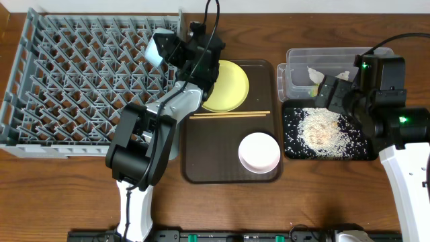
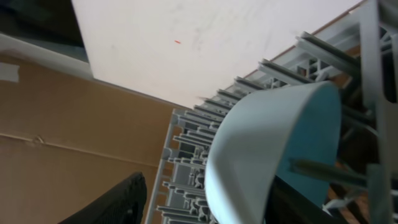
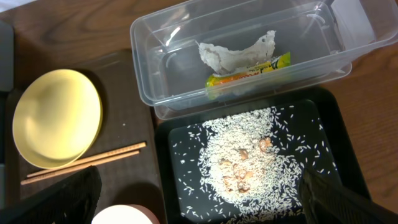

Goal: Sort waste into correct bins and load items into the dishwasher
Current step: 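Release blue bowl and move left gripper to the pink bowl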

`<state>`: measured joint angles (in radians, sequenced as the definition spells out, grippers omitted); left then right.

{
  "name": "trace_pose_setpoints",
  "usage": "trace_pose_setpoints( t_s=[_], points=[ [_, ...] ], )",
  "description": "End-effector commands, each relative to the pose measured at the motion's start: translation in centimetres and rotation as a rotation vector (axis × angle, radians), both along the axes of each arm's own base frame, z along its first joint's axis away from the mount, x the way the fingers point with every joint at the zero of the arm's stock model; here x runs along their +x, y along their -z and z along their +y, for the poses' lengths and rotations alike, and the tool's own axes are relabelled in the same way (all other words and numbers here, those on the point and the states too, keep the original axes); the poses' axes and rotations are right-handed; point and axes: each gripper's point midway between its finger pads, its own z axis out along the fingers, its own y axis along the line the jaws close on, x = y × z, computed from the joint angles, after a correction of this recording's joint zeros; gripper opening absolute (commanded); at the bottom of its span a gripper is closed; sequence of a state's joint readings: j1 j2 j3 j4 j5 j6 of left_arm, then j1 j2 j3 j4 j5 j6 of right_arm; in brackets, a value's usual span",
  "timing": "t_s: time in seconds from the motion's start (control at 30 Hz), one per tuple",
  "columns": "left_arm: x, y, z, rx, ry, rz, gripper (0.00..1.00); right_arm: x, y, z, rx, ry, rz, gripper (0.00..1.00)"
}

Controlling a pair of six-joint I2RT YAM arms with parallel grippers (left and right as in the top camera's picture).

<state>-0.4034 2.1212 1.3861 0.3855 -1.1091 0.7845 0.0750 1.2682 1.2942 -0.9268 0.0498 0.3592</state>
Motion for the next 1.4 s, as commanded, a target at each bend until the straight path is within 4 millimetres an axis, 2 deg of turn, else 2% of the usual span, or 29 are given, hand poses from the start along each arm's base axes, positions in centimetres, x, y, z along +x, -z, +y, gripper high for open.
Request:
trace_pose_setpoints(
  t_s=[0.0,0.1,0.2,0.3,0.4,0.53,0.6,0.63,0.77,0.87,0.93,1.07,1.17,1.37],
  points=[
    [0.1,0.8,0.1,-0.046,-0.016,-0.031,0.62,0.0,-0.1,-0.5,-0.004,0.026,-0.001,0.99],
    [0.2,0.8,0.1,-0.054,-0.011,-0.038,0.64,0.0,-0.1,-0.5,-0.004,0.026,-0.001,0.99],
    [0.7,0.2,-0.9,-0.085,0.037,-0.053,0.68,0.0,-0.1,-0.5,-0.004,0.026,-0.001,0.99],
    [0.7,-2.0,-2.1,-0.169,0.050,-0.154,0.69,0.0,-0.1,-0.5,-0.004,0.026,-0.001,0.99],
    [0.6,-4.1,-3.7,-0.241,0.105,-0.211,0.74,0.0,-0.1,-0.5,-0.004,0.026,0.000,0.99],
    [-1.0,-6.4,-5.5,-0.322,0.137,-0.236,0.80,0.0,-0.1,-0.5,-0.004,0.026,-0.001,0.99],
    [-2.8,-6.4,-6.5,-0.405,0.145,-0.208,0.80,0.0,-0.1,-0.5,-0.004,0.026,-0.001,0.99],
    [-4.1,-5.8,-7.4,-0.477,0.168,-0.153,0.80,0.0,-0.1,-0.5,-0.004,0.026,0.000,0.99],
    [-10.2,-2.4,-12.3,-0.891,0.262,0.169,0.79,0.0,-0.1,-0.5,-0.004,0.026,-0.001,0.99],
    [-15.0,-1.4,-15.6,-1.172,0.291,0.406,0.78,0.0,-0.1,-0.5,-0.004,0.026,-0.001,0.99],
    [-17.3,-1.0,-16.2,-1.254,0.251,0.497,0.78,0.0,-0.1,-0.5,-0.004,0.026,-0.001,0.99],
    [-21.4,0.9,-15.9,-1.383,0.021,0.622,0.74,0.0,-0.1,-0.5,-0.004,0.026,-0.001,0.99],
    [-24.3,2.1,-17.2,-1.484,-0.086,0.735,0.73,0.0,-0.1,-0.5,-0.004,0.026,-0.001,0.99],
    [-26.5,4.6,-17.9,-1.464,-0.145,0.763,0.72,0.0,-0.1,-0.5,-0.004,0.026,-0.001,0.99]
  ],
)
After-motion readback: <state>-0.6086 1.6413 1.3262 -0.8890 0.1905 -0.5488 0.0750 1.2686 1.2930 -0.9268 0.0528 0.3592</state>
